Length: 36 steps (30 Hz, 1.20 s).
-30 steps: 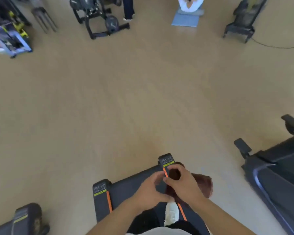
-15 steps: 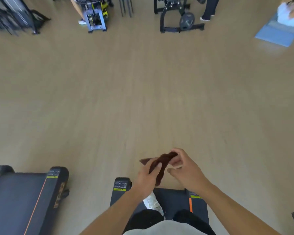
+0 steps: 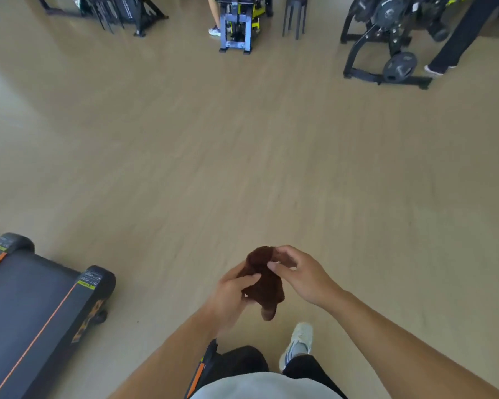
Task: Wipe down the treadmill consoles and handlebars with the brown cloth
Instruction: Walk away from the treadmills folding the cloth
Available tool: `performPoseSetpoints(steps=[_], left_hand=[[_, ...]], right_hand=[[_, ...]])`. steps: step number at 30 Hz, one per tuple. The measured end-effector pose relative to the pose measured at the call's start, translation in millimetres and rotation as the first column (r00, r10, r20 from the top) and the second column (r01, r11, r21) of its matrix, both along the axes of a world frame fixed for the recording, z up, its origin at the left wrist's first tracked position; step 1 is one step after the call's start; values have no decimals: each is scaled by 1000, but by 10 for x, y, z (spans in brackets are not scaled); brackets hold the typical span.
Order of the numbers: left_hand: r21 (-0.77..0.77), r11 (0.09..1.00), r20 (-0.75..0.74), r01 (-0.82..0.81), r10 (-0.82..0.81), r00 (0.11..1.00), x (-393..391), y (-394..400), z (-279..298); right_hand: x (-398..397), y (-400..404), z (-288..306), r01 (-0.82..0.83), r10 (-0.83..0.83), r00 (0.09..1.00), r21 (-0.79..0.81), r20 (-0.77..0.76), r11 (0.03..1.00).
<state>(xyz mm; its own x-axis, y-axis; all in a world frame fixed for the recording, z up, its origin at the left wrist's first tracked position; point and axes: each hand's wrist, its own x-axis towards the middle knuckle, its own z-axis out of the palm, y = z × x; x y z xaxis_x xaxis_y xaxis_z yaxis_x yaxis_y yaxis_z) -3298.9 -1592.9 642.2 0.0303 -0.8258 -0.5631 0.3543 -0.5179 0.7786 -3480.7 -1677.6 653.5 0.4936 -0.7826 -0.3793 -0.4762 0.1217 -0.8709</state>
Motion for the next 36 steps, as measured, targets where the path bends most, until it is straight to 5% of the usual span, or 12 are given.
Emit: performPoseSetpoints(steps=[8,12,17,22,28,36], left_hand=[[172,972,-418,-157,217,882,-158,-1395,-901],[242,963,-254,-120,183,950,-48,-1955,-819],[236,913,68,-333,327,943,374,-2793,-804],[1,938,526,-348,295,798,1147,-3502,-1053],[-164,907,530,-387,412,741,2068,-3976,-922],[-188,862,551,-471,490,675,3187,-4615,-964]], right_hand=[[73,-1316,-932,-157,184,980,-263,81,952],[168,-1786,-936,-196,233,966,-265,114,944],[593,-2543,-844,-250,289,945,-235,151,939],[1358,-3396,-1014,-307,330,942,-236,67,922],[2455,-4163,-802,-469,472,872,-57,127,881],[4057,-5261,-857,-535,549,819,-124,166,836]])
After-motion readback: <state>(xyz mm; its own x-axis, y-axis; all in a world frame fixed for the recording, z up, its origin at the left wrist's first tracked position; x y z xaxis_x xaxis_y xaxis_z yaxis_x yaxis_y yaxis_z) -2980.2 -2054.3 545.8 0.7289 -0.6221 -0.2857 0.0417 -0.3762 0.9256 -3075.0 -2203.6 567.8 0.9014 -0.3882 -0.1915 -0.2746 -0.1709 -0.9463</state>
